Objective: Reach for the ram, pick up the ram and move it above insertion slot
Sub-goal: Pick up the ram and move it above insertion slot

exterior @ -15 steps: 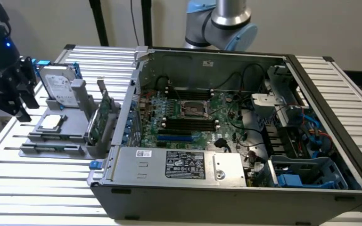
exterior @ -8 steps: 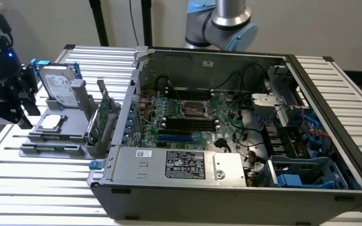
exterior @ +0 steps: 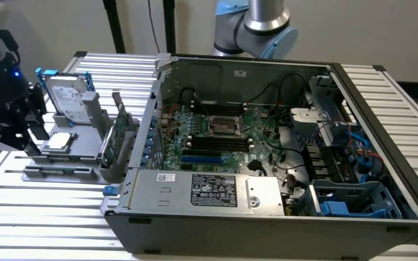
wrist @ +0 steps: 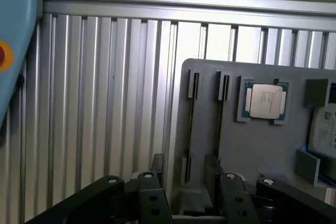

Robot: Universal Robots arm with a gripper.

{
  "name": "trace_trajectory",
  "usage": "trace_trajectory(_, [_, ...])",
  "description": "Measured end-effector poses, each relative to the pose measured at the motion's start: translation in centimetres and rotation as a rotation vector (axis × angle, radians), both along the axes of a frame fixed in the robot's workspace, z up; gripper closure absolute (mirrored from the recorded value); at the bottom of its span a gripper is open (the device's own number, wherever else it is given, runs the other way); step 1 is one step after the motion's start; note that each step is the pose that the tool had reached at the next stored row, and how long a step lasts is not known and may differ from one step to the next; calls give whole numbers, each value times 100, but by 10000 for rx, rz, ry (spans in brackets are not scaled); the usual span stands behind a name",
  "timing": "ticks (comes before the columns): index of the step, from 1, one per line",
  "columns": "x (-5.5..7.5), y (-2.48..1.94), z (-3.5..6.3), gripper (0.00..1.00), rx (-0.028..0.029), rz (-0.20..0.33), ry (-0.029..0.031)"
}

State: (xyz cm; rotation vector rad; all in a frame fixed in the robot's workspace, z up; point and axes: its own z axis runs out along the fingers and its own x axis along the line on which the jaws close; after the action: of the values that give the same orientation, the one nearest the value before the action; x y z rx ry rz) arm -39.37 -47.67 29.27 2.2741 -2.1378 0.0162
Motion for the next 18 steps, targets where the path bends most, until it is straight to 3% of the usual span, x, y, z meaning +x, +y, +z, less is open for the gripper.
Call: trace_trajectory(18, [107,6,-328,56,0,-21,-1])
